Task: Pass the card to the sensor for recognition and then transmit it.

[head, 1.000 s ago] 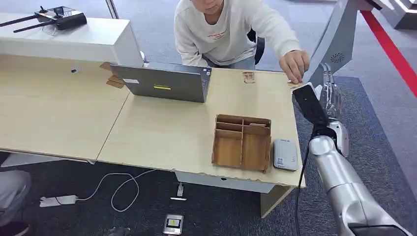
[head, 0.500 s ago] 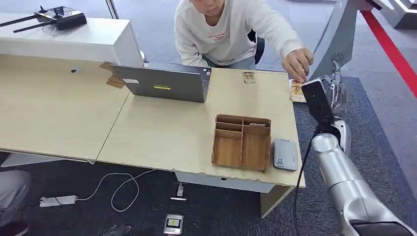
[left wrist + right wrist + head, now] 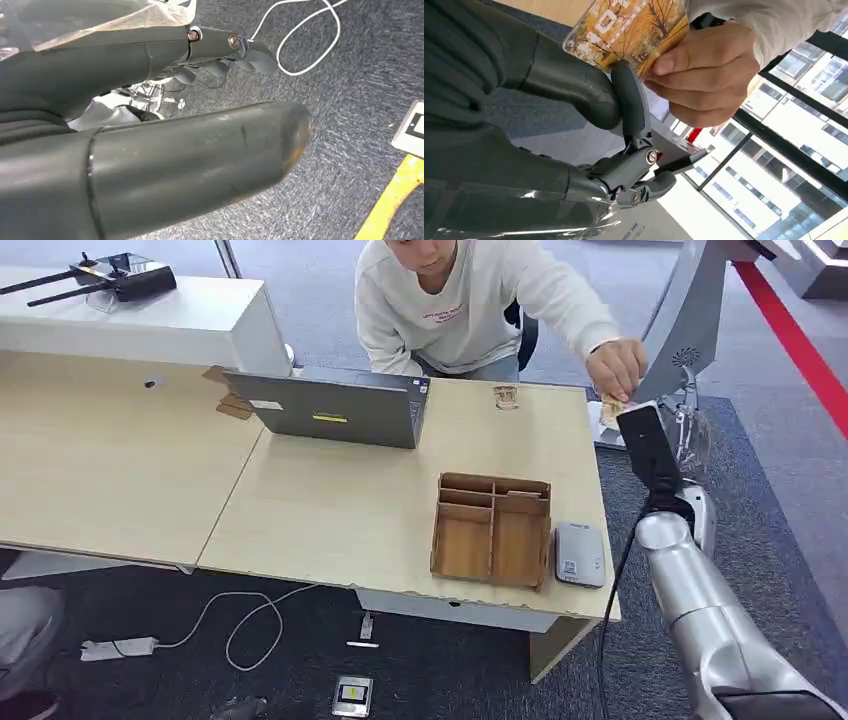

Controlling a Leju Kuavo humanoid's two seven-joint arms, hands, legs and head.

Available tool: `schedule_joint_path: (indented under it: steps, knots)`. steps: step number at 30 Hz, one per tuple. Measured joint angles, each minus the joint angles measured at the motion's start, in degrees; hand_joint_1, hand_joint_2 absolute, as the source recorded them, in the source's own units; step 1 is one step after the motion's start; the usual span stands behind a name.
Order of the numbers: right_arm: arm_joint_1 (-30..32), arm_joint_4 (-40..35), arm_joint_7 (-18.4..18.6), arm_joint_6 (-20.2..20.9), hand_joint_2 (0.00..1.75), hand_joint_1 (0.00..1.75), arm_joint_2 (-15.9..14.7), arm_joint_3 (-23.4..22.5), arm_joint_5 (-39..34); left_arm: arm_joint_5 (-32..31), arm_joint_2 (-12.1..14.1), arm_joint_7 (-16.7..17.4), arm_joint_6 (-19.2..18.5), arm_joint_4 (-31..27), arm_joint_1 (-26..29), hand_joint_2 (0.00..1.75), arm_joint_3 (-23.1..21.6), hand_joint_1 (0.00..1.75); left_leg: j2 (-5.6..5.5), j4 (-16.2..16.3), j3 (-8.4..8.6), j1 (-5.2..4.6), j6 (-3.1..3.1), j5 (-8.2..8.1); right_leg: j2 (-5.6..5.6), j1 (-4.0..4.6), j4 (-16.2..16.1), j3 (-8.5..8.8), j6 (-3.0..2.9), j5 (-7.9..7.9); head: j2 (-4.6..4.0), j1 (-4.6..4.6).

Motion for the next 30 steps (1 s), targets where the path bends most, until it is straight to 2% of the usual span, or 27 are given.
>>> schedule_joint_path:
  steps: [2,3,4,5,6,30]
  knots:
    - [0.0,0.0,0.0,0.0,1.75,1.61,0.0,0.0,0.0,-0.1,0.0,0.0,0.0,0.0,0.0,0.0,0.0,0.0,0.0,0.0,0.0,0.0,0.0,0.0,0.0,0.0,0.0,0.0,0.0,0.0,0.0,0.02]
    - [0.0,0.0,0.1,0.0,1.75,1.45,0.0,0.0,0.1,-0.1,0.0,0.0,0.0,0.0,0.0,0.0,0.0,0.0,0.0,0.0,0.0,0.0,0.0,0.0,0.0,0.0,0.0,0.0,0.0,0.0,0.0,0.02]
    - [0.0,0.1,0.2,0.1,1.75,0.4,0.0,0.0,0.1,-0.1,0.0,0.0,0.0,0.0,0.0,0.0,0.0,0.0,0.0,0.0,0.0,0.0,0.0,0.0,0.0,0.0,0.0,0.0,0.0,0.0,0.0,0.02]
    - [0.0,0.2,0.2,0.1,1.75,0.05,0.0,0.0,0.1,-0.1,0.0,0.0,0.0,0.0,0.0,0.0,0.0,0.0,0.0,0.0,0.0,0.0,0.0,0.0,0.0,0.0,0.0,0.0,0.0,0.0,0.0,0.0]
    - [0.0,0.2,0.2,0.1,1.75,0.0,0.0,0.0,0.1,-0.1,0.0,0.0,0.0,0.0,0.0,0.0,0.0,0.0,0.0,0.0,0.0,0.0,0.0,0.0,0.0,0.0,0.0,0.0,0.0,0.0,0.0,0.02]
    - [0.0,0.3,1.9,1.0,1.75,0.0,0.0,0.5,1.7,0.0,0.0,0.0,0.0,0.0,0.0,0.0,0.0,0.0,0.0,0.0,-0.01,0.0,0.0,0.0,0.0,0.0,0.0,0.0,0.0,0.0,0.0,0.02]
